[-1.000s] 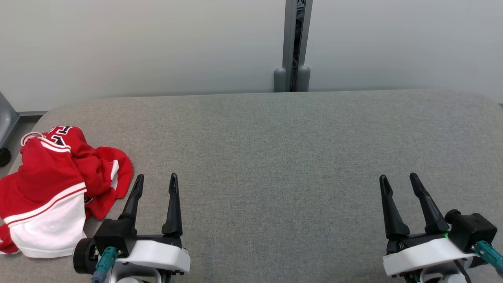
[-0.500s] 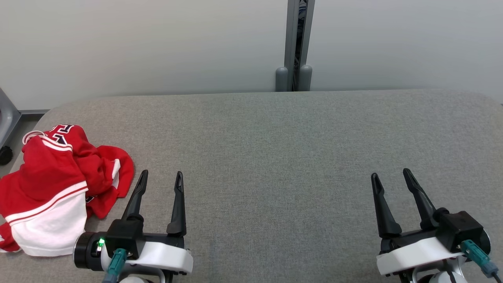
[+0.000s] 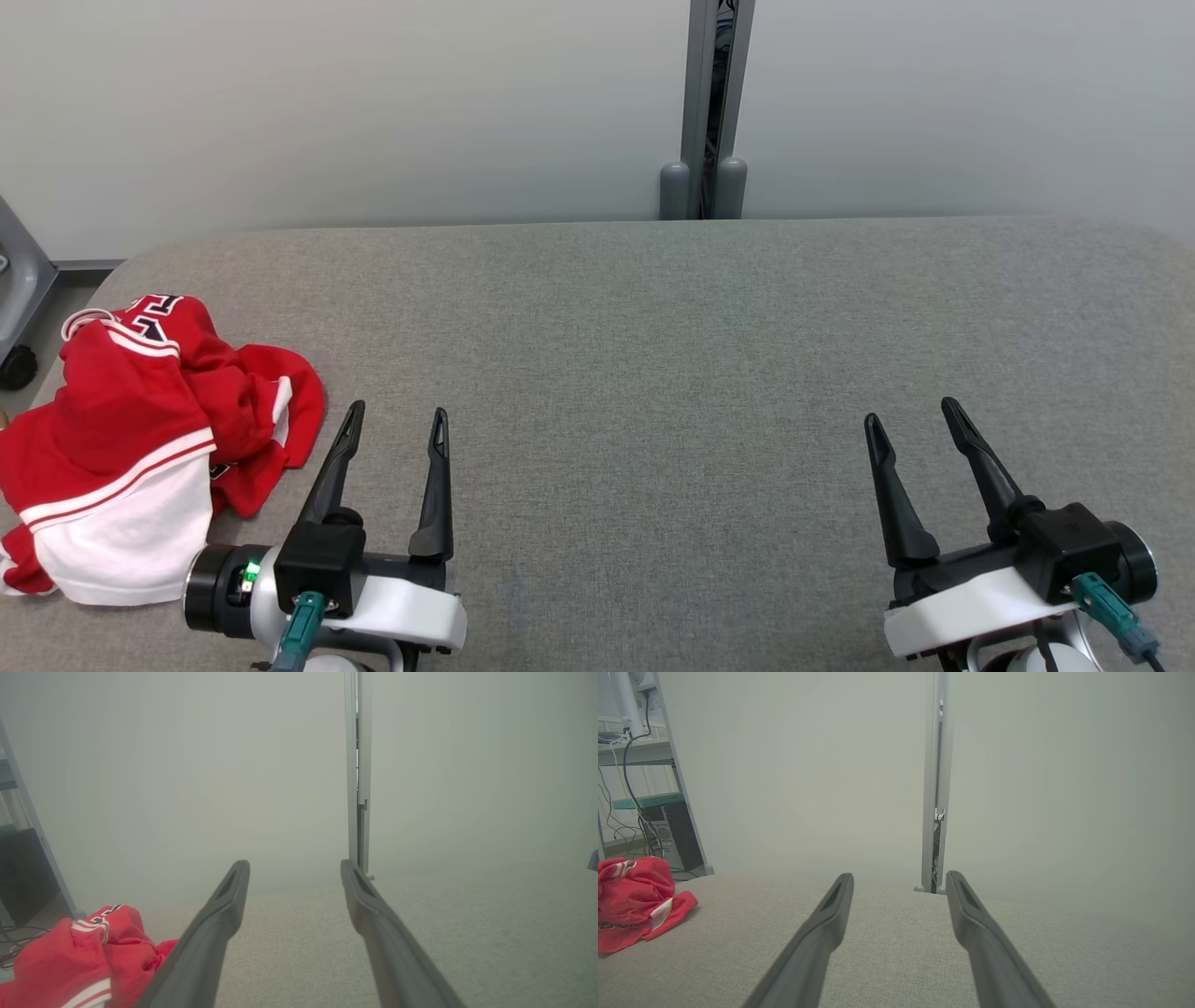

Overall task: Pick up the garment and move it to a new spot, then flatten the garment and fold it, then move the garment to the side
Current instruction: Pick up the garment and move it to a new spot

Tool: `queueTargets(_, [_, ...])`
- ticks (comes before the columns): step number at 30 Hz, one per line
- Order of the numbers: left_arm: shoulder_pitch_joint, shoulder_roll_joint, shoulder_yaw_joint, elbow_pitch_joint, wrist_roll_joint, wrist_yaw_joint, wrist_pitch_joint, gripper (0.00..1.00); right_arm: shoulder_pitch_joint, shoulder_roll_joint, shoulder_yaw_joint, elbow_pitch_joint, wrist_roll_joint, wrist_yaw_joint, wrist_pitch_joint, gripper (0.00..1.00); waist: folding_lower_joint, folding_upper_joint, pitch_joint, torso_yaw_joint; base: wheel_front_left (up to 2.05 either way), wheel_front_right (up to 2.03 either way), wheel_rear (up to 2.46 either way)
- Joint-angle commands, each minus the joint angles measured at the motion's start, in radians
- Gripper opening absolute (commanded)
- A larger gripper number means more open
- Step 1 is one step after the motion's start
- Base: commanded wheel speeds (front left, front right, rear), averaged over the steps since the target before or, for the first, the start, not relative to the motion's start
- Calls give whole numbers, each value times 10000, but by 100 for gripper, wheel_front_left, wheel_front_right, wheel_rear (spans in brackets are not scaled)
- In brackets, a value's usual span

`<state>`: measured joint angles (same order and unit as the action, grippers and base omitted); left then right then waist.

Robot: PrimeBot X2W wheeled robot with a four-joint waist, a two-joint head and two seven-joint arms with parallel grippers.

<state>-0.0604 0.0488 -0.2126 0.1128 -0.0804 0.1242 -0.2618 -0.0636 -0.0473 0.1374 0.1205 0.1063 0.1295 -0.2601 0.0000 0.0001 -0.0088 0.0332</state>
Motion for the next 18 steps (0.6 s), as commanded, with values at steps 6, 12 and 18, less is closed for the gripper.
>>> queueTargets(6, [-157, 30, -25, 117, 30, 28, -37, 100, -51, -37, -28, 29, -51, 23, -63, 100, 0, -1, 15, 43, 0, 0, 0])
queueTargets(12, [-226, 30, -91, 196, -64, 6, -26, 100, 20, -37, -27, 50, -103, 23, -63, 100, 0, -1, 50, 265, 0, 0, 0])
queueTargets(18, [-220, 33, -99, 269, -190, 132, -26, 100, 143, -37, 66, 47, -123, 23, -63, 100, 0, -1, 15, 1110, 0, 0, 0])
